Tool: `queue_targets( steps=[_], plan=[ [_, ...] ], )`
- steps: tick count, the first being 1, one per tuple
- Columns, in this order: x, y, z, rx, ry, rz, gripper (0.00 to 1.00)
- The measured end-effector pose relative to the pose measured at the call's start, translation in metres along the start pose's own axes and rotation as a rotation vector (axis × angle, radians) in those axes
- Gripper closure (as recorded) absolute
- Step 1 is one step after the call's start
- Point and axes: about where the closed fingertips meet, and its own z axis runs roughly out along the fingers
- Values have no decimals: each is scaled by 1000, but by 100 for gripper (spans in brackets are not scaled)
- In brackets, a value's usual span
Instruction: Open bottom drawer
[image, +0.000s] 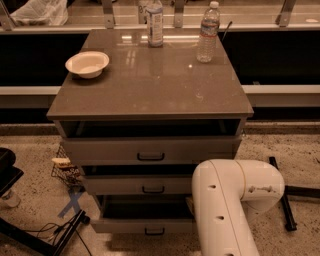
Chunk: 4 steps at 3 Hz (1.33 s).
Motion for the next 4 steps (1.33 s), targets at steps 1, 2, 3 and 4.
queue_targets(
  steps=[1, 2, 3, 4],
  plan=[
    [-10, -3, 2, 6, -35, -17, 100],
    [-17, 4, 17, 7, -46, -62, 100],
    [-28, 30, 40, -25, -66, -141, 100],
    [-37, 49, 44, -67, -66, -179, 100]
  ],
)
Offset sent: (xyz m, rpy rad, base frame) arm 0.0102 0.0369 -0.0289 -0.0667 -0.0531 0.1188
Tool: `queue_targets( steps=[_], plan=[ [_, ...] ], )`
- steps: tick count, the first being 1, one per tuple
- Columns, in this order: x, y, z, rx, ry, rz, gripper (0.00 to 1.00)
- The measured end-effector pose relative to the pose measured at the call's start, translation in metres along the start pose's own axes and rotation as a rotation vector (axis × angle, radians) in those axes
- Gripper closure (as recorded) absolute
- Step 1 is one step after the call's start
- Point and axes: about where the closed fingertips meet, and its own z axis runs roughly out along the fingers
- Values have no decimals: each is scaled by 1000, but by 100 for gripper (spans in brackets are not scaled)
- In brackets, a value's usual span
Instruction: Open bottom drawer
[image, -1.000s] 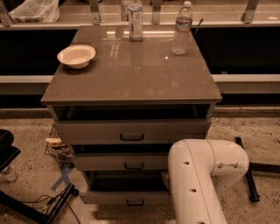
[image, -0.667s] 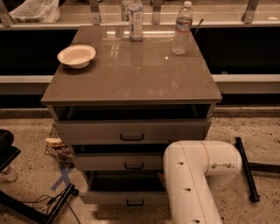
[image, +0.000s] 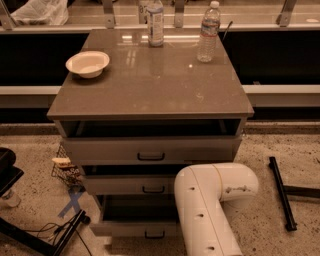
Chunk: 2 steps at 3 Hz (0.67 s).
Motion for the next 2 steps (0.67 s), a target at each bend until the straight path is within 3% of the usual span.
queue_targets(
  steps=[1, 2],
  plan=[
    [0, -3, -1, 0, 0, 0, 100],
    [-3, 10, -24, -77, 31, 13, 100]
  ],
)
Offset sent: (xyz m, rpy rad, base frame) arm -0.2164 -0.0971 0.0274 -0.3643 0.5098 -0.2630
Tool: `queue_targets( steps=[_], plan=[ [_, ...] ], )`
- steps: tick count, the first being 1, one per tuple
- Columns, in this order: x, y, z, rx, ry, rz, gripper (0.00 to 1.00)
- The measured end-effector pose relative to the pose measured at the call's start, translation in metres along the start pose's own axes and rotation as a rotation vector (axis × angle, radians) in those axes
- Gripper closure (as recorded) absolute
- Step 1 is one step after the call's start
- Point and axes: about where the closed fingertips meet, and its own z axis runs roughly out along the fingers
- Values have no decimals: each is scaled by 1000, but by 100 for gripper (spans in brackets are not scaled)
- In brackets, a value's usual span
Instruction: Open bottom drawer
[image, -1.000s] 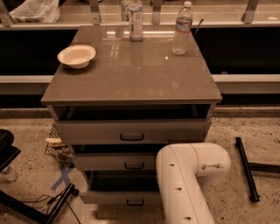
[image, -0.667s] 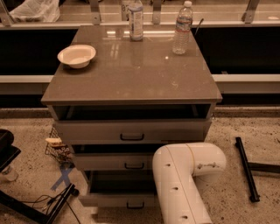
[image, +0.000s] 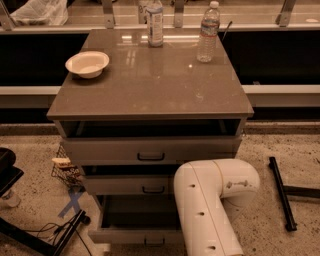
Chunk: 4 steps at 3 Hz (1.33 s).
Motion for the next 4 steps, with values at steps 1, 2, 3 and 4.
queue_targets(
  steps=[1, 2, 3, 4],
  plan=[
    [15, 0, -47, -143, 90, 33, 100],
    [31, 6, -121, -289, 154, 152, 100],
    [16, 32, -165, -392, 133, 172, 100],
    [15, 30, -156, -389, 131, 173, 100]
  ],
)
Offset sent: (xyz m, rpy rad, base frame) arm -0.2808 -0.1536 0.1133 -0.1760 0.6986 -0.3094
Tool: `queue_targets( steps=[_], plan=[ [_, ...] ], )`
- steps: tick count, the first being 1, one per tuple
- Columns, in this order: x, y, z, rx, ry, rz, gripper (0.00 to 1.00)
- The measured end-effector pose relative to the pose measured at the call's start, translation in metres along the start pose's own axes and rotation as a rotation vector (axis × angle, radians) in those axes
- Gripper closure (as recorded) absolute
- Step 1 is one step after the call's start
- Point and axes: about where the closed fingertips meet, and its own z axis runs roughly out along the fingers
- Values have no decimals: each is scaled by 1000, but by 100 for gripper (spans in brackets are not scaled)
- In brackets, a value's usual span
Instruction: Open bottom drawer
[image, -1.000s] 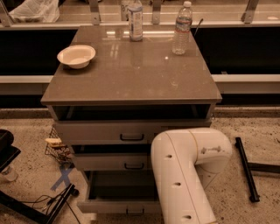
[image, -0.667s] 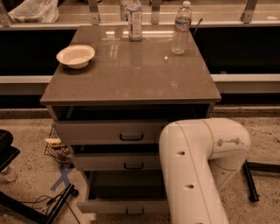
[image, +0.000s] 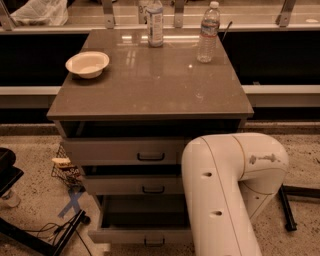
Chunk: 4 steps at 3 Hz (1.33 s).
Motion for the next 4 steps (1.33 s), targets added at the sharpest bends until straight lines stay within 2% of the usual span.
queue_targets(
  steps=[1, 2, 3, 4],
  plan=[
    [-2, -5, 27, -1, -34, 17, 100],
    [-2, -31, 65, 32, -81, 28, 100],
    [0, -85, 98, 90, -121, -1, 100],
    [-1, -104, 119, 69, -151, -12, 100]
  ],
)
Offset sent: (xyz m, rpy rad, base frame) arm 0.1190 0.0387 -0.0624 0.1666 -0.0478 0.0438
